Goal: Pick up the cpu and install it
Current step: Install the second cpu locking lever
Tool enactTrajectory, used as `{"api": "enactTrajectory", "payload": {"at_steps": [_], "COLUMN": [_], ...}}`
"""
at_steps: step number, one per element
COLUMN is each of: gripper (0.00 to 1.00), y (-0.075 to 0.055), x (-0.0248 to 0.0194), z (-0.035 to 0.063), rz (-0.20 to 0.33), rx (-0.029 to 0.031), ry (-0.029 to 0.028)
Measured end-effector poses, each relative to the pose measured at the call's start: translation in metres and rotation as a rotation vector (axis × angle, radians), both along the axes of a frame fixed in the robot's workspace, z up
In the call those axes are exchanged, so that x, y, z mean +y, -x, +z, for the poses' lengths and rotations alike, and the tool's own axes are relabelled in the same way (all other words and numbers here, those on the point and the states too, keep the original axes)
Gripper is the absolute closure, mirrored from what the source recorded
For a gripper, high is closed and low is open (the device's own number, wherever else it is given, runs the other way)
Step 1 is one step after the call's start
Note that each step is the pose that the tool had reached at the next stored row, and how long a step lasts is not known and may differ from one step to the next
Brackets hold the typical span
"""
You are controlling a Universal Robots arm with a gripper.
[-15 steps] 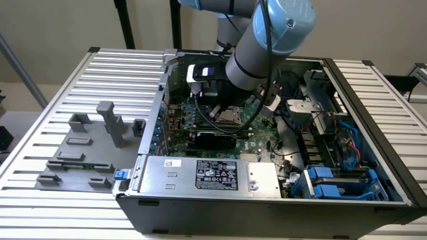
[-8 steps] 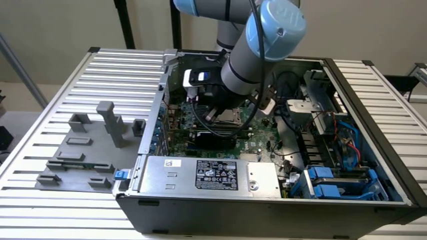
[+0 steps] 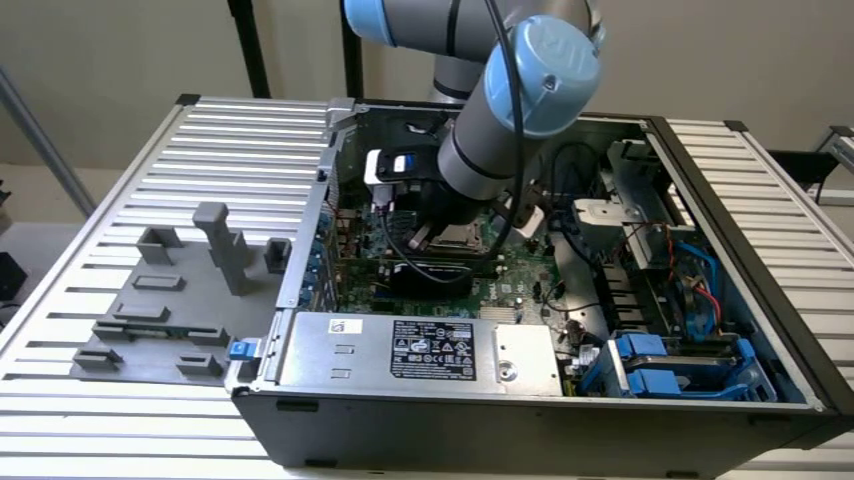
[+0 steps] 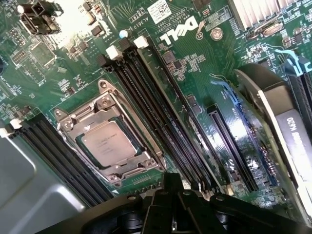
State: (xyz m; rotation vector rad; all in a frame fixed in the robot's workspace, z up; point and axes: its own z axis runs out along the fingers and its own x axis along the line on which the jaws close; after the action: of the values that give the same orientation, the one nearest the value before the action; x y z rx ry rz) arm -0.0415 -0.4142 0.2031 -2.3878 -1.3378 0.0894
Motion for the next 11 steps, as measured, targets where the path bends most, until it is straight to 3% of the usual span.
{"api": "enactTrajectory", "payload": {"at_steps": [5,11], "gripper": [0.89,0.89], "y": [0.0010,0.0017], "x": [0.0002,0.0017], "z": [-0.0077,-0.0088], "rz": [0.004,0.005], "rx": [-0.0005,-0.0005], "ry": [-0.0001,-0.0002]}}
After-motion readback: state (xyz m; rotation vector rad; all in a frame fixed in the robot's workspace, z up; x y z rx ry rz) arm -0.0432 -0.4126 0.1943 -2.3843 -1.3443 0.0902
